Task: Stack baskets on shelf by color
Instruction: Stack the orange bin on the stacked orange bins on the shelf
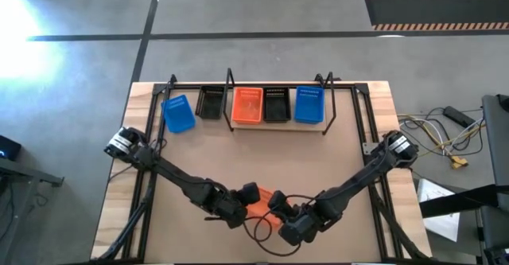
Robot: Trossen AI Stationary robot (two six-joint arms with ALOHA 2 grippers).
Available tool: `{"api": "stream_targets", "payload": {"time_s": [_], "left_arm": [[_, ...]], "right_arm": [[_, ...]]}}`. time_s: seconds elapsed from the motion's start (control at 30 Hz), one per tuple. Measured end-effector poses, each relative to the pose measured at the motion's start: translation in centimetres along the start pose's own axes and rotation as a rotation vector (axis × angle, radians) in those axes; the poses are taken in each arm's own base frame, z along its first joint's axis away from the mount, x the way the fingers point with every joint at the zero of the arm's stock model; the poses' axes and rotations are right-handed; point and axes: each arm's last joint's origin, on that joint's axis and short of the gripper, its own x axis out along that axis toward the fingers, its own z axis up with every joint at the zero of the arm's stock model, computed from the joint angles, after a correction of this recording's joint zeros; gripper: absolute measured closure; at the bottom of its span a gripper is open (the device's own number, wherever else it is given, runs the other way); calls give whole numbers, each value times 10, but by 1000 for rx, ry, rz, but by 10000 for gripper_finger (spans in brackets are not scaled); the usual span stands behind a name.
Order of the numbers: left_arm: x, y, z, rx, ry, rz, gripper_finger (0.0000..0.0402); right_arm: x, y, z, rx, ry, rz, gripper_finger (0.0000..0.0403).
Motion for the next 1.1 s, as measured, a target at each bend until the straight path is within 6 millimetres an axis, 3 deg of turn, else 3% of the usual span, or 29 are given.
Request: {"api": "stream_targets", "payload": {"time_s": [0.13,0.23,0.53,0.7,0.87,1.1], "left_arm": [[-4,0,6,-51,-27,-3,400],[-6,1,7,-84,-25,2,401],[-14,11,9,-228,-21,18,401],[-17,15,12,-241,-31,21,401],[-18,15,12,-240,-29,18,401],[-9,10,13,-228,-14,-7,401]], "right_arm": [[-17,2,8,-11,36,-8,229],[-25,11,10,31,75,-67,210],[-34,52,2,202,195,-204,229],[-31,72,-6,186,217,-321,229],[-30,73,-11,207,224,-433,219],[-24,56,-13,200,234,-450,165]]}}
